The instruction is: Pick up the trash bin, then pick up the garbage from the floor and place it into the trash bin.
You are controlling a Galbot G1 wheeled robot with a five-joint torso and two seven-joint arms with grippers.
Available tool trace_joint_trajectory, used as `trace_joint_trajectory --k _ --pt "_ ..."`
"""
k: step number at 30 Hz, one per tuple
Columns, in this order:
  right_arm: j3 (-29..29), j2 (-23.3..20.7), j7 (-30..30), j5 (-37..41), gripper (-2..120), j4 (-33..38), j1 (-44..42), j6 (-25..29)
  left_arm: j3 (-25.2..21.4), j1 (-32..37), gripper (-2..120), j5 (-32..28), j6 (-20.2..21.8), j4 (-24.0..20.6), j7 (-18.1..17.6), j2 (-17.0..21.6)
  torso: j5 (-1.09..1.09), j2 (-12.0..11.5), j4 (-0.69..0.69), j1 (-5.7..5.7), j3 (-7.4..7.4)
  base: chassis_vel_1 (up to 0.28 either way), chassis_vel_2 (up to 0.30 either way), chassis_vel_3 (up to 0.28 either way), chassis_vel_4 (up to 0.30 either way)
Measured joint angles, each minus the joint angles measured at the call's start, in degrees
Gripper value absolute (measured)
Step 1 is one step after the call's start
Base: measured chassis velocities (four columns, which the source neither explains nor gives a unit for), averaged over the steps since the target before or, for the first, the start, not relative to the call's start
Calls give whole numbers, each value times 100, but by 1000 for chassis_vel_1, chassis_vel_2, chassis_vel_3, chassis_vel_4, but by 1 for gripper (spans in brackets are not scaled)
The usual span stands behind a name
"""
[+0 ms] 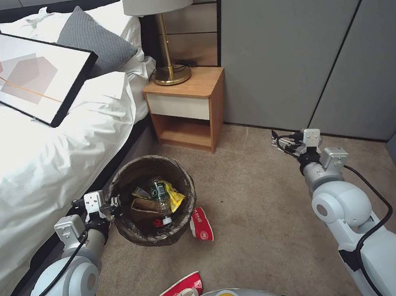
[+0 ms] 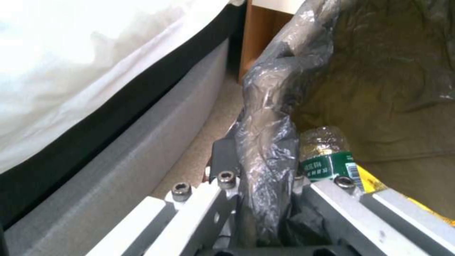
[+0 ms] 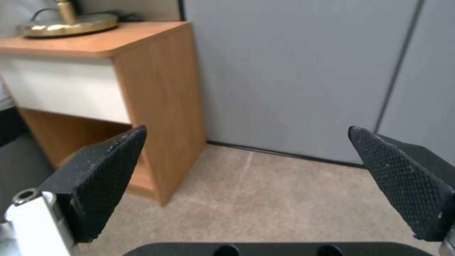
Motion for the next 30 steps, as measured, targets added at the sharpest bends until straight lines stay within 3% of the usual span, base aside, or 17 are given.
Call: trace_joint_trajectory --k 7,30 --pt "-278 -96 0 -20 100 -105 70 -13 -23 13 0 3 0 15 16 -13 0 0 0 0 0 0 0 0 0" --pt "-403 -251 30 60 100 -186 129 -77 -65 19 0 23 0 24 98 -29 1 0 -1 0 0 14 11 10 12"
